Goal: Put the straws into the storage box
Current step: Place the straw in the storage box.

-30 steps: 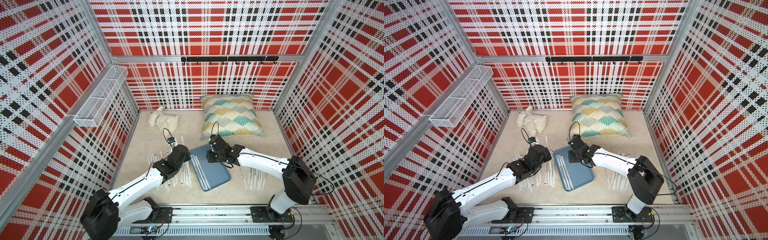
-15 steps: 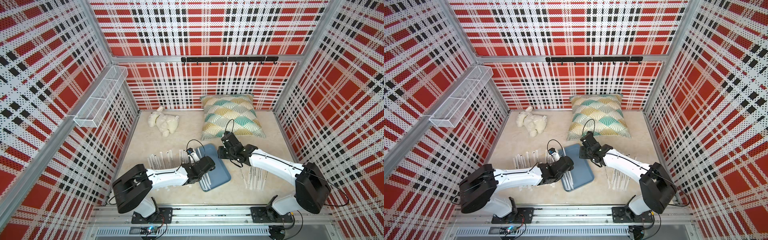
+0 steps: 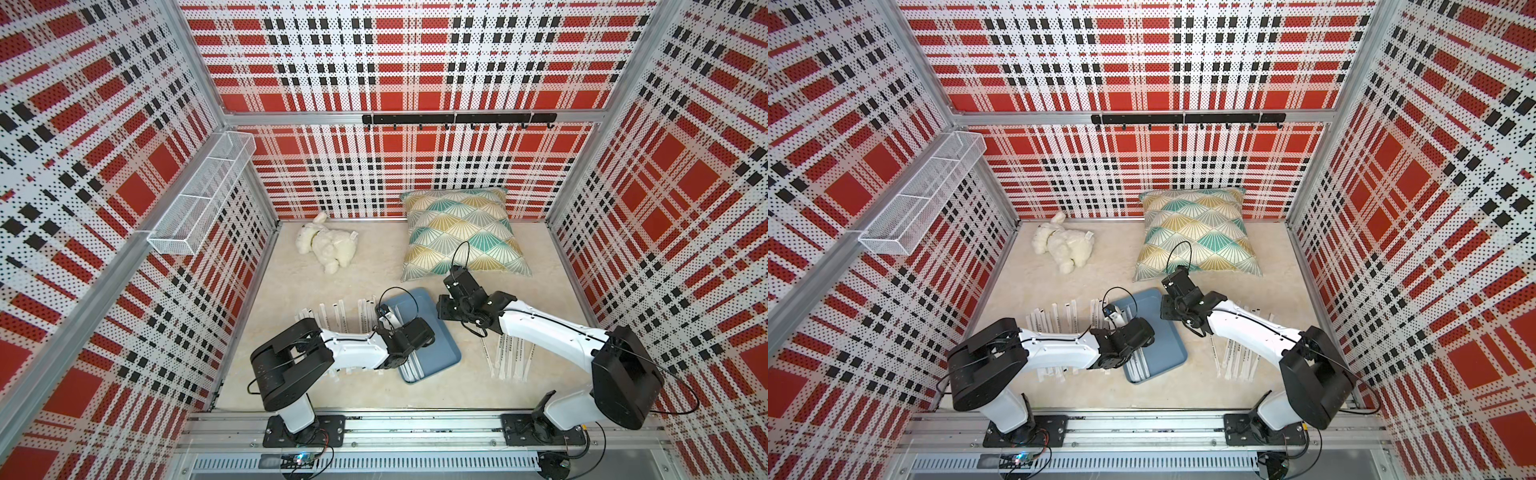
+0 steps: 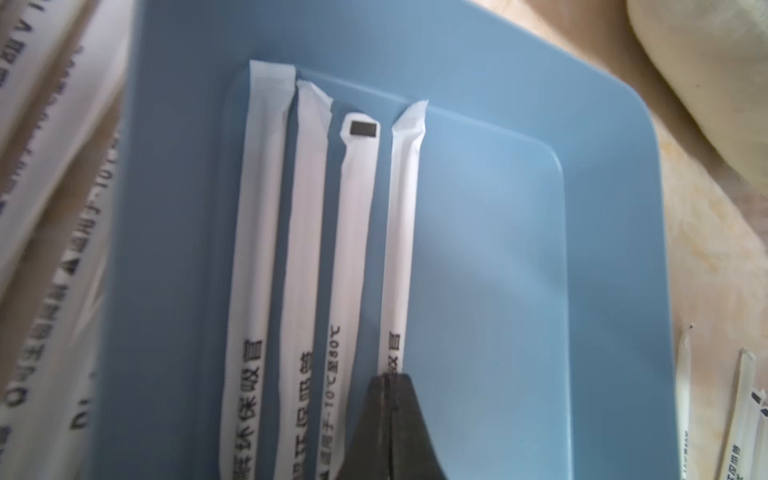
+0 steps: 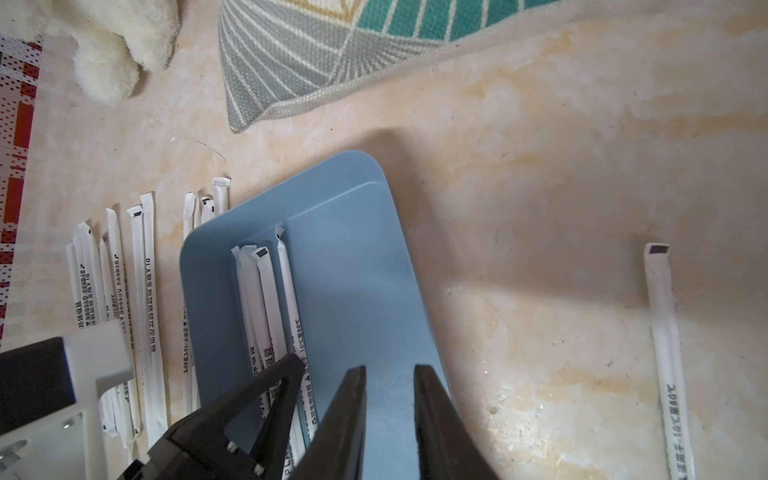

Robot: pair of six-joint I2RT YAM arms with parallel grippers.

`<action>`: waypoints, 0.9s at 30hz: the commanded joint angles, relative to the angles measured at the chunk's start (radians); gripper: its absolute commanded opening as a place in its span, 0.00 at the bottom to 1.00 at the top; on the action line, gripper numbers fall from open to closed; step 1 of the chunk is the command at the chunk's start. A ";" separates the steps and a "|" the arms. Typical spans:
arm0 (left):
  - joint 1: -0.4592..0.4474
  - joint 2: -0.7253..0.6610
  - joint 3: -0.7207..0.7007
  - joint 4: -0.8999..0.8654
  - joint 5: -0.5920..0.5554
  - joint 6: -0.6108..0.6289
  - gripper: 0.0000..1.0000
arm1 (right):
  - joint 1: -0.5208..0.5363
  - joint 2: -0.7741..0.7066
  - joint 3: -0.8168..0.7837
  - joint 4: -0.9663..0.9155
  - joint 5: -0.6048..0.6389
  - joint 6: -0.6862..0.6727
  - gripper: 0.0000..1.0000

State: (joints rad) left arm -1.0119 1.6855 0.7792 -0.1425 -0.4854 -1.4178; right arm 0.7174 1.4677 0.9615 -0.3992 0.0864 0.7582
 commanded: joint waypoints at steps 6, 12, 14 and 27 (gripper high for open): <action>-0.001 -0.026 0.016 -0.008 -0.008 -0.005 0.09 | -0.006 -0.032 -0.016 0.013 -0.002 -0.001 0.28; 0.003 -0.042 0.048 -0.007 -0.026 0.033 0.12 | -0.017 -0.036 -0.034 -0.004 -0.005 -0.016 0.28; 0.001 -0.053 0.052 -0.011 -0.034 0.038 0.19 | -0.030 -0.041 -0.032 -0.026 -0.001 -0.023 0.28; -0.028 -0.177 0.080 -0.105 -0.146 0.071 0.34 | -0.025 -0.066 -0.032 -0.093 -0.047 -0.062 0.30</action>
State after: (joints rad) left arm -1.0248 1.5642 0.8124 -0.1768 -0.5388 -1.3853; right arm 0.6266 1.4002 0.9146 -0.4667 0.0486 0.7086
